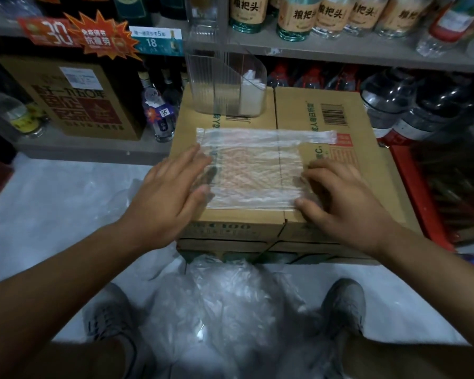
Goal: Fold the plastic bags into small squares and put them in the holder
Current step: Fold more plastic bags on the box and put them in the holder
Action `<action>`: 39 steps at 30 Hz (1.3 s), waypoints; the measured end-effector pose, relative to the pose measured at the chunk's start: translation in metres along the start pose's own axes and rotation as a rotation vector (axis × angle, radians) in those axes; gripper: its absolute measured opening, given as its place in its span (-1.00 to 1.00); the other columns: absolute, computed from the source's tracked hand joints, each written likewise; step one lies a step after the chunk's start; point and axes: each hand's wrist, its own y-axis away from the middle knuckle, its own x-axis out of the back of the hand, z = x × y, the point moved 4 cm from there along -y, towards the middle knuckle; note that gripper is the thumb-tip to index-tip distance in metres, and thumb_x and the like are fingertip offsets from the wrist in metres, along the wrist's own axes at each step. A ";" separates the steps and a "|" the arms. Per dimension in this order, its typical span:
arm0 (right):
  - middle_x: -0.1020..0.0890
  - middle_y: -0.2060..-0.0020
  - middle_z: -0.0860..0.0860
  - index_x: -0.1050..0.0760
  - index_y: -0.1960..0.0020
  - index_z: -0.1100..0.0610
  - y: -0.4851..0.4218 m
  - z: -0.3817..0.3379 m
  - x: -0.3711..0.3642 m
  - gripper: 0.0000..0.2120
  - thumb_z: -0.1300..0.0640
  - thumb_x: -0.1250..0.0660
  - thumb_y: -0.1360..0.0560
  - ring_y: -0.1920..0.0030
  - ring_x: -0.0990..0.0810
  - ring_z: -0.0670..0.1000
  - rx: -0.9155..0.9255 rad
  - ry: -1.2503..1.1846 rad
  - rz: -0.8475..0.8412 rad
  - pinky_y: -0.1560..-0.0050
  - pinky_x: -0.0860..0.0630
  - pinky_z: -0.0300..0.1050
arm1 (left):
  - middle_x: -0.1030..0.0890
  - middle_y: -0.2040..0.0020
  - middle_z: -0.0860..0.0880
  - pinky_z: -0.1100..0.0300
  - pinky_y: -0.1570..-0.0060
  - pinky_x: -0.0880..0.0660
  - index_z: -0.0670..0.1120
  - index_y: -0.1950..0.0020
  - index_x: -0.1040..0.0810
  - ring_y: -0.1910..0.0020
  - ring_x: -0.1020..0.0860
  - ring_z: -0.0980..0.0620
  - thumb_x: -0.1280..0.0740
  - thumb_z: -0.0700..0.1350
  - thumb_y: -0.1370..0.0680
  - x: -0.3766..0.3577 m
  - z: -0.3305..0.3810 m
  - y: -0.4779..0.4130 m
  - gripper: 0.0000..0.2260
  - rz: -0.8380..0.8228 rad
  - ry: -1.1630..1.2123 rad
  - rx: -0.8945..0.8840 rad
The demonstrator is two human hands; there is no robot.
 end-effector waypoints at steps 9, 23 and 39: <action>-0.62 -0.04 0.05 -0.68 0.00 0.15 0.007 -0.033 -0.009 -0.83 0.07 -0.48 -0.49 -0.08 -0.54 0.12 0.329 -0.054 0.142 -0.05 -0.51 0.06 | -0.57 -0.06 0.03 0.03 -0.05 -0.42 -0.01 -0.14 -0.68 -0.07 -0.51 -0.03 -0.26 0.15 -0.58 -0.001 0.026 -0.001 -0.68 -0.039 -0.101 -0.284; -0.61 0.09 0.09 -0.61 0.03 0.18 -0.006 -0.045 -0.014 -0.81 0.11 -0.27 -0.60 0.06 -0.52 0.16 0.411 0.116 0.082 0.07 -0.48 0.08 | -0.58 -0.06 0.01 -0.01 -0.07 -0.49 -0.04 -0.20 -0.66 -0.09 -0.54 -0.05 -0.32 0.16 -0.59 -0.003 0.024 -0.002 -0.65 -0.015 -0.044 -0.263; -0.61 0.11 0.01 -0.59 -0.02 0.11 0.006 -0.050 0.006 -0.82 0.08 -0.22 -0.60 0.12 -0.55 0.06 0.280 0.012 0.005 0.16 -0.54 0.04 | -0.64 0.01 0.01 0.00 0.01 -0.55 -0.12 -0.11 -0.66 0.03 -0.60 0.02 -0.38 -0.02 -0.57 0.016 0.035 0.002 -0.78 0.060 0.152 -0.201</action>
